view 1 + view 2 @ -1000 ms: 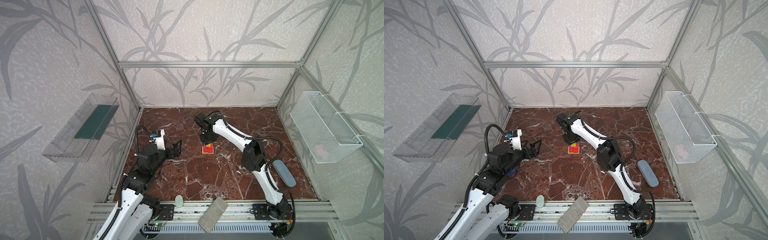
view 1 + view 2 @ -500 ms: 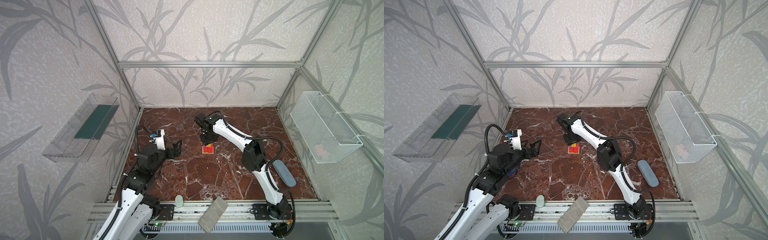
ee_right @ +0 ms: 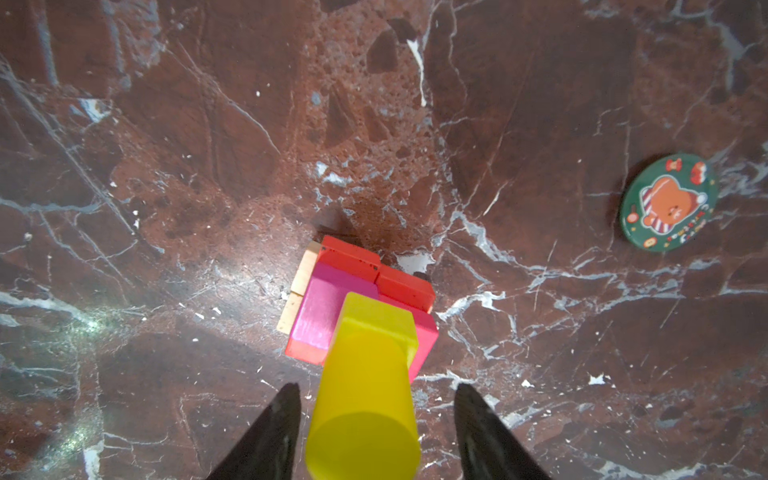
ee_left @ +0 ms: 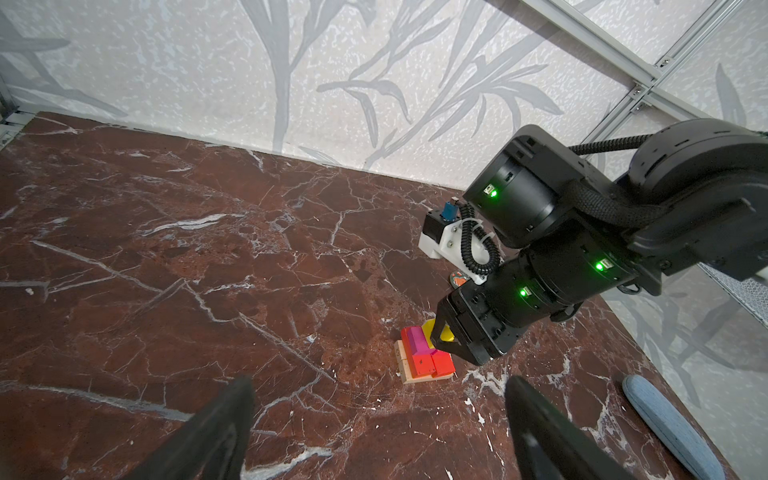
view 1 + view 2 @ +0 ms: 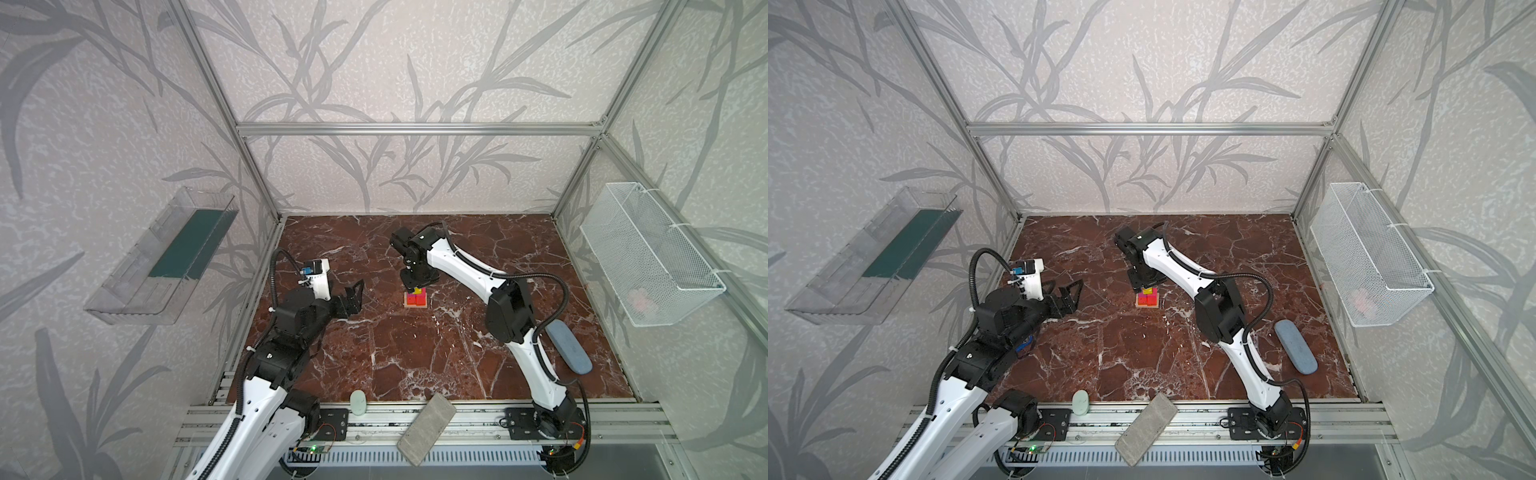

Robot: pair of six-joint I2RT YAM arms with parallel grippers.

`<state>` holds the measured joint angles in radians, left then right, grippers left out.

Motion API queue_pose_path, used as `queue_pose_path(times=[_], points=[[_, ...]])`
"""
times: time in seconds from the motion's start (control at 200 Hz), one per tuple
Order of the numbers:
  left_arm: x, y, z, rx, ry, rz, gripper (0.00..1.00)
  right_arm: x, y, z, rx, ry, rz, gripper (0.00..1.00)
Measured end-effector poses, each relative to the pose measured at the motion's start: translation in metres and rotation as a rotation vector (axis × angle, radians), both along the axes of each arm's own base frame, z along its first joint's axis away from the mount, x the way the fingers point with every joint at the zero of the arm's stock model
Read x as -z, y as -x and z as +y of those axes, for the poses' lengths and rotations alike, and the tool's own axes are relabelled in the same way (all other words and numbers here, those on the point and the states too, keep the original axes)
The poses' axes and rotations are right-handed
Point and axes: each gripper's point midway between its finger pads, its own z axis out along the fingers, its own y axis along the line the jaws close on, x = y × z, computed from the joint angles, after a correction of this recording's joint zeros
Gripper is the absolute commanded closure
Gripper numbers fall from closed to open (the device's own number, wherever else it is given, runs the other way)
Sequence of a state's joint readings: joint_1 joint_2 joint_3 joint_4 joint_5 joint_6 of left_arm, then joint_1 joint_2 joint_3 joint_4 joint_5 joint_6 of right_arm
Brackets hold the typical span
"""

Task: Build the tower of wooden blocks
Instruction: 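Open the right gripper and release the yellow cylinder on the stack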

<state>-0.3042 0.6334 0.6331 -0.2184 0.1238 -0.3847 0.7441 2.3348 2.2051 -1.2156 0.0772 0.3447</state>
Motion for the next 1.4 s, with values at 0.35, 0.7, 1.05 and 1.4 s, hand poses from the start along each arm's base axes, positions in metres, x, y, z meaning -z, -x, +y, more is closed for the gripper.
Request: queue_pose_path(times=[0.35, 0.7, 1.05, 1.4], points=[[0.001, 0.0, 0.0, 0.0, -0.001, 0.002, 0.08, -0.029, 0.01, -0.004, 0.009, -0.071, -0.043, 0.24], [0.016, -0.007, -0.006, 0.019, -0.011, 0.058, 0.25, -0.086, 0.048, -0.033, 0.02, -0.222, -0.153, 0.33], [0.053, -0.022, -0.031, 0.114, 0.015, 0.207, 0.92, -0.057, 0.064, -0.064, 0.134, -0.404, -0.187, 1.0], [0.073, -0.036, -0.042, 0.131, 0.034, 0.286, 1.0, -0.027, 0.031, -0.048, 0.191, -0.564, -0.149, 1.0]])
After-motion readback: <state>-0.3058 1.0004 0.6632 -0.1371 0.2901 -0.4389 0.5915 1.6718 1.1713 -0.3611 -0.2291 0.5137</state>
